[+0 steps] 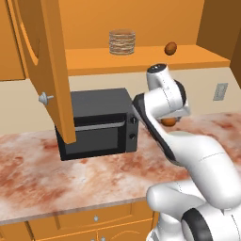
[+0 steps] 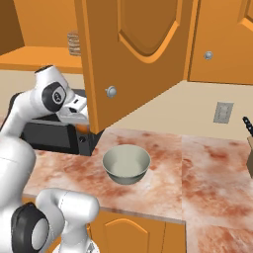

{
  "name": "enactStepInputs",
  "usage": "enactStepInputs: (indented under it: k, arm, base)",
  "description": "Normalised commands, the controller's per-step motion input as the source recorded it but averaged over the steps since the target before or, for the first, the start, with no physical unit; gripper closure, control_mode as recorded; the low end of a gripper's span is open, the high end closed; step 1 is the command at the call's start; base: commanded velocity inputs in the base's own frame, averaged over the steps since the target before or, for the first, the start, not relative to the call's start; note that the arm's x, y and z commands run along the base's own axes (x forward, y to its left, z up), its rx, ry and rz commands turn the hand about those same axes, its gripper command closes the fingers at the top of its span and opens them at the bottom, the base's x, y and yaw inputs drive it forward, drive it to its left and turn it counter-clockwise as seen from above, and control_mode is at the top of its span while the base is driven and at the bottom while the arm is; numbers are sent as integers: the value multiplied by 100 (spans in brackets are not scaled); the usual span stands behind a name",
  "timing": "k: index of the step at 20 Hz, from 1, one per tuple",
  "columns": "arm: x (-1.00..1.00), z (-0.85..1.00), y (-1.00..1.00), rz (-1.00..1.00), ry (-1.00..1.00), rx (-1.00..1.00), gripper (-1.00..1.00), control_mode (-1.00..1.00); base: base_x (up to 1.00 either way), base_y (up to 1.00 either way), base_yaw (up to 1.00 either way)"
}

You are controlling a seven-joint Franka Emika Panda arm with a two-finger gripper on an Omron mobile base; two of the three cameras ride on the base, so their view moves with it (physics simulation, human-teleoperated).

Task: Open the cabinet. Pick the tangerine and mango from the cabinet and place them into the bowl. Then close the cabinet.

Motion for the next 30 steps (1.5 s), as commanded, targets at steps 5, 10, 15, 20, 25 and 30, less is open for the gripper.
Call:
enactStepInputs:
  k: [5, 10, 15, 20, 25, 30]
  arm:
    - [33, -54, -29, 0, 0, 0, 100, -100]
    - [44, -33, -51, 0, -1, 0, 100, -100]
    - [46, -33, -56, 0, 0, 0, 100, -100]
    - [19, -39, -19, 1, 0, 0, 100, -100]
    - [16, -45, -15, 0, 0, 0, 100, -100]
    - [19, -35, -24, 0, 0, 0, 100, -100]
  base:
    - [0, 0, 0]
    - [0, 0, 0]
    - [0, 0, 0]
    - [0, 0, 0]
    - [0, 0, 0]
    - [0, 0, 0]
